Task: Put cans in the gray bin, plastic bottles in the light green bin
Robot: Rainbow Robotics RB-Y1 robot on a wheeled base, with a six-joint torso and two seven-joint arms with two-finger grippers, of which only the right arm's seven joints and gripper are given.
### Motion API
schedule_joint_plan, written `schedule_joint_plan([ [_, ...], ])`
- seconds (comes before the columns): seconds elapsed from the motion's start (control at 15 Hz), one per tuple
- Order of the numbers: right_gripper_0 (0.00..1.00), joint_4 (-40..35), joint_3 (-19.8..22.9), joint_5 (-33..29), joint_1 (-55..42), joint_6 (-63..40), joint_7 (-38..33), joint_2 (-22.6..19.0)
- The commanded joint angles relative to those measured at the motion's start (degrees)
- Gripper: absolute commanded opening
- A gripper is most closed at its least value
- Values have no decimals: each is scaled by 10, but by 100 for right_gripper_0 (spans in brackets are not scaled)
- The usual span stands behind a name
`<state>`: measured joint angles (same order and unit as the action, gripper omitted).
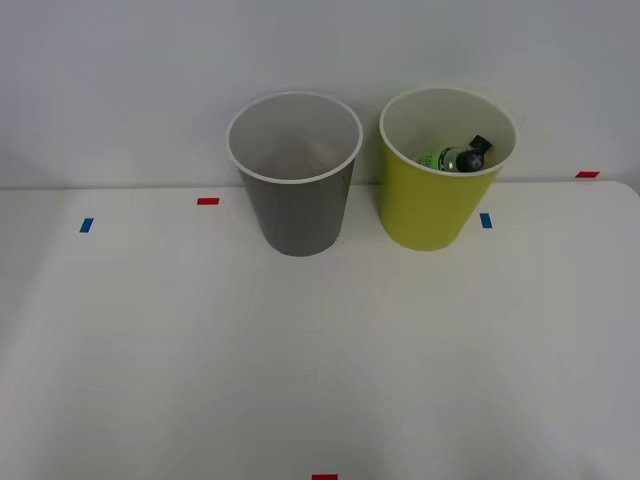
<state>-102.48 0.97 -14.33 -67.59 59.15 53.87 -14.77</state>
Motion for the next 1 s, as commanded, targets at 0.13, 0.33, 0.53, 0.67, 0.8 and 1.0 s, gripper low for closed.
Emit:
schedule_joint_plan([
  [0.13, 100, 0, 0, 0, 0, 0, 0, 0],
  [0.33, 100, 0, 0, 0, 0, 0, 0, 0],
  [0.53, 100, 0, 0, 0, 0, 0, 0, 0],
  [0.67, 100, 0, 0, 0, 0, 0, 0, 0],
  [0.8, 100, 0, 0, 0, 0, 0, 0, 0],
  [1.0, 100, 0, 0, 0, 0, 0, 0, 0],
])
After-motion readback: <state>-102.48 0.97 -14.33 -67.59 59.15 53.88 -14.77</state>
